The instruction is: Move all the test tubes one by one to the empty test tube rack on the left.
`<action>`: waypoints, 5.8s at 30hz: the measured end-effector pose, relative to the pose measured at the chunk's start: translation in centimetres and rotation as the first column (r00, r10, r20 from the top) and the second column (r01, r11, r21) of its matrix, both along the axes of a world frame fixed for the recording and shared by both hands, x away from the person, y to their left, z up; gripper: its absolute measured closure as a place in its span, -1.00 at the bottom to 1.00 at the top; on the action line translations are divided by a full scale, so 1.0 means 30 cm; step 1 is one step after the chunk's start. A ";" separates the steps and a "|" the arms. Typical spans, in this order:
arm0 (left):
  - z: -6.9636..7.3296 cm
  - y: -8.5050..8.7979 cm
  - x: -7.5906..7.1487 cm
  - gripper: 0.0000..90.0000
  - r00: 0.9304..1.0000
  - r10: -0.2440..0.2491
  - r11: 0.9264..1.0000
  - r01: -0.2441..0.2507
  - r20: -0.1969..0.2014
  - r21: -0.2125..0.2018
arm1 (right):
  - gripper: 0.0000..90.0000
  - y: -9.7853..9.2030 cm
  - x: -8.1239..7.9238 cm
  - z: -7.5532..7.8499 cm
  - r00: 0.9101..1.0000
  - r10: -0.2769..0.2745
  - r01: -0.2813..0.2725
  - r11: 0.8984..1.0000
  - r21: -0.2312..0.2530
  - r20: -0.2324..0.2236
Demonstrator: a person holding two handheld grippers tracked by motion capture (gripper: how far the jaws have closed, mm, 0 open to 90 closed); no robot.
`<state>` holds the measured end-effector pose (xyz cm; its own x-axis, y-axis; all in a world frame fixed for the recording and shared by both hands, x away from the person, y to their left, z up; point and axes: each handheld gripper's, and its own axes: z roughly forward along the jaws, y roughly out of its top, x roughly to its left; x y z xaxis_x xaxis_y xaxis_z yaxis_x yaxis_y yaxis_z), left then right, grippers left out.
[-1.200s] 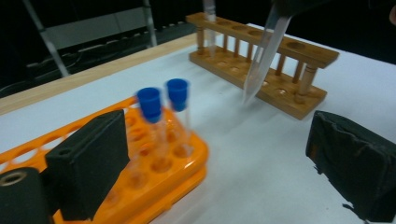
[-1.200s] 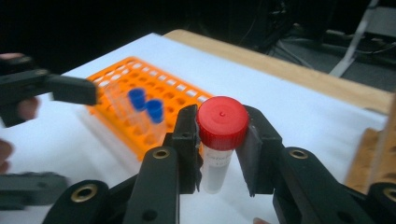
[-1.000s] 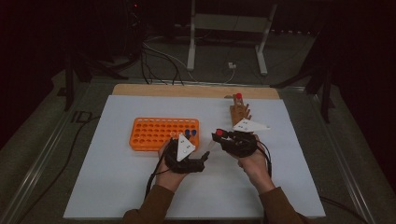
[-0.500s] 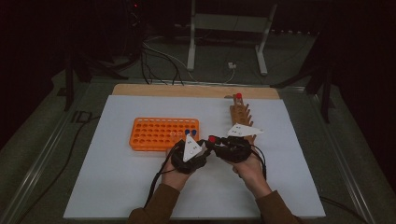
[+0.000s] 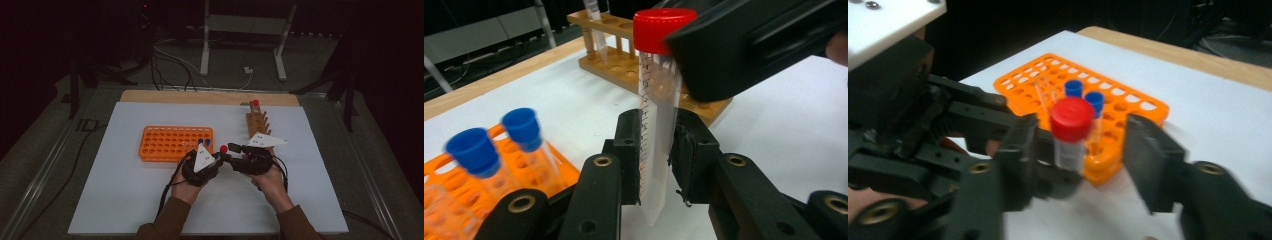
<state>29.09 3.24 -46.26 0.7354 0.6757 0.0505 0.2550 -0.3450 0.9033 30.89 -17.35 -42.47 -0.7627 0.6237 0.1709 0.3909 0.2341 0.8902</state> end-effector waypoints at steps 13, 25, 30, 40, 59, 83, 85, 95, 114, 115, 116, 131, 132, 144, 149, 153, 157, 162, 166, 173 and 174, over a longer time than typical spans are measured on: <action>0.031 0.107 0.003 0.66 0.998 0.061 0.997 -0.060 0.007 -0.042 | -0.58 -0.065 -0.008 -0.011 0.989 -0.124 0.130 0.989 -0.073 0.076; 0.061 0.210 0.023 0.66 0.991 0.131 0.989 -0.128 0.028 -0.074 | -0.90 -0.117 -0.002 -0.020 0.978 -0.190 0.195 0.979 -0.055 0.085; 0.064 0.264 0.048 0.65 0.985 0.167 0.980 -0.161 0.040 -0.112 | -0.96 -0.132 0.000 -0.018 0.973 -0.214 0.219 0.975 -0.049 0.090; 0.059 0.321 0.063 0.65 0.977 0.210 0.968 -0.204 0.026 -0.149 | -0.96 -0.153 0.003 -0.014 0.970 -0.226 0.229 0.973 -0.034 0.086; -0.050 0.349 0.123 0.65 0.957 0.287 0.954 -0.289 -0.036 -0.078 | -0.96 -0.157 0.004 -0.014 0.972 -0.223 0.226 0.974 -0.027 0.080; -0.115 0.350 0.119 0.31 0.956 0.271 0.963 -0.268 -0.115 0.042 | -0.96 -0.152 0.007 -0.020 0.973 -0.219 0.222 0.974 -0.037 0.075; -0.111 0.358 0.114 0.21 0.955 0.274 0.962 -0.272 -0.115 0.034 | -0.96 -0.153 0.008 -0.020 0.972 -0.221 0.224 0.974 -0.037 0.075; -0.048 0.414 0.054 -0.57 0.950 0.281 0.956 -0.290 -0.133 -0.052 | -0.96 -0.153 0.020 -0.002 0.969 -0.232 0.236 0.971 -0.042 0.088; -0.011 0.457 -0.031 -0.99 0.956 0.276 0.945 -0.289 -0.097 -0.153 | -0.96 -0.179 0.136 0.068 0.945 -0.305 0.311 0.949 -0.040 0.114; -0.012 0.457 -0.032 -0.99 0.957 0.275 0.946 -0.288 -0.096 -0.152 | -0.96 -0.180 0.149 0.068 0.943 -0.313 0.319 0.947 -0.041 0.111; -0.011 0.458 -0.033 -0.99 0.957 0.274 0.946 -0.287 -0.096 -0.153 | -0.96 -0.180 0.158 0.068 0.942 -0.317 0.324 0.945 -0.045 0.110; -0.018 0.463 -0.034 -0.99 0.949 0.300 0.941 -0.311 -0.094 -0.136 | -0.96 -0.177 0.336 0.093 0.919 -0.373 0.386 0.918 -0.094 0.127; -0.019 0.464 -0.034 -0.99 0.949 0.302 0.940 -0.313 -0.095 -0.136 | -0.96 -0.179 0.350 0.088 0.917 -0.378 0.390 0.916 -0.096 0.126; -0.021 0.479 -0.038 -0.99 0.944 0.311 0.934 -0.325 -0.107 -0.151 | -0.88 -0.201 0.507 0.011 0.886 -0.462 0.464 0.878 -0.117 0.044; -0.022 0.475 -0.037 -0.99 0.946 0.304 0.935 -0.319 -0.110 -0.156 | -0.72 -0.210 0.557 -0.020 0.870 -0.494 0.489 0.862 -0.137 -0.004; -0.022 0.474 -0.037 -0.99 0.946 0.305 0.934 -0.320 -0.111 -0.157 | -0.58 -0.212 0.580 -0.037 0.854 -0.520 0.511 0.847 -0.144 -0.028; -0.023 0.477 -0.038 -0.99 0.945 0.307 0.933 -0.323 -0.115 -0.160 | -0.24 -0.209 0.598 -0.051 0.844 -0.536 0.527 0.835 -0.156 -0.016; -0.022 0.477 -0.038 -0.99 0.945 0.307 0.932 -0.323 -0.115 -0.164 | 0.14 -0.179 0.612 -0.066 0.836 -0.548 0.540 0.817 -0.201 0.015; -0.021 0.480 -0.039 -0.99 0.945 0.305 0.932 -0.321 -0.113 -0.168 | 0.37 -0.170 0.619 -0.068 0.822 -0.569 0.562 0.796 -0.224 0.038; -0.021 0.482 -0.039 -0.99 0.945 0.308 0.931 -0.324 -0.114 -0.169 | 0.57 -0.189 0.616 -0.064 0.824 -0.566 0.559 0.800 -0.218 0.033; -0.021 0.481 -0.040 -0.99 0.945 0.308 0.931 -0.324 -0.114 -0.169 | 0.57 -0.194 0.612 -0.061 0.823 -0.567 0.560 0.801 -0.211 0.030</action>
<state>27.90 17.66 -46.88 0.4784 0.8656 -0.1482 0.4015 -0.0655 0.9135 49.25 -23.17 -44.30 -0.2618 0.9650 0.0126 0.5382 0.1352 0.8319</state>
